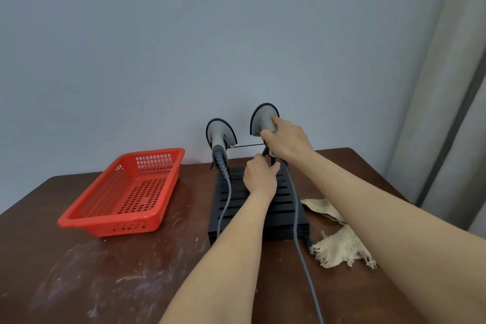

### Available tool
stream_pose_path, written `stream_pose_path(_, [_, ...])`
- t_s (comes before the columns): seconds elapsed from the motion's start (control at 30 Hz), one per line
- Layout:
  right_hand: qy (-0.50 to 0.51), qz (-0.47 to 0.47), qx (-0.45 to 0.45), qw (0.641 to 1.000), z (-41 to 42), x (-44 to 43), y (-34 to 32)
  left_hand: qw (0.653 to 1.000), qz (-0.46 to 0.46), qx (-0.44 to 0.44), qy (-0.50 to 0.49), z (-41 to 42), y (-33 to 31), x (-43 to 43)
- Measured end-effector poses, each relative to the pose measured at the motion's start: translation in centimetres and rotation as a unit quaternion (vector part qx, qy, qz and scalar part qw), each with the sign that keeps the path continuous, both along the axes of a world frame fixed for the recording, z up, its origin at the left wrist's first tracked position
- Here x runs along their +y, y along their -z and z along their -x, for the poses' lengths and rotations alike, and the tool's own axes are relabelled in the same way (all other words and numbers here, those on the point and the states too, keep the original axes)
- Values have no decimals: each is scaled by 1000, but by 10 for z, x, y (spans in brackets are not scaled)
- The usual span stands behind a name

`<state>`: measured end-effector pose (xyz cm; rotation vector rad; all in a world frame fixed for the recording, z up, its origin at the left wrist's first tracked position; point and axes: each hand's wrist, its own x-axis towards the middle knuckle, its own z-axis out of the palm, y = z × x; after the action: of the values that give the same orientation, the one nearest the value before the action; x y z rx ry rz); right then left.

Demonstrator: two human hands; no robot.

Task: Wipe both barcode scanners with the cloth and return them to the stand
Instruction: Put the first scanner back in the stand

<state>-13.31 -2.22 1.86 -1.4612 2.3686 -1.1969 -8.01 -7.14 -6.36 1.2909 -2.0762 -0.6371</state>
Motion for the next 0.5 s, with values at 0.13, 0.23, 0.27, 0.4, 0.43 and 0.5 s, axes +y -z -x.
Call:
stream_pose_path(0.13, [-4,-20,-3,1000,-1,-5,-4,1000,-5,7,-2,0,2,-1])
stream_pose_path(0.23, [-2,-19,-6,1000,-1,-7,-3,1000,-10,8,-2,0,2,-2])
stream_pose_path(0.27, [0,-20,-6,1000,0,-7,-3,1000,-11,7,-3,0,2,-2])
stream_pose_path(0.4, [1,-32,-1,999,-1,-8,-3,1000,-13,6,-2,1,1,-3])
stream_pose_path(0.43, [3,-34,0,999,0,-8,-2,1000,-13,5,-1,1,1,-3])
stream_pose_path(0.5, [10,-38,1,999,0,-8,0,1000,-10,1,0,1,0,-2])
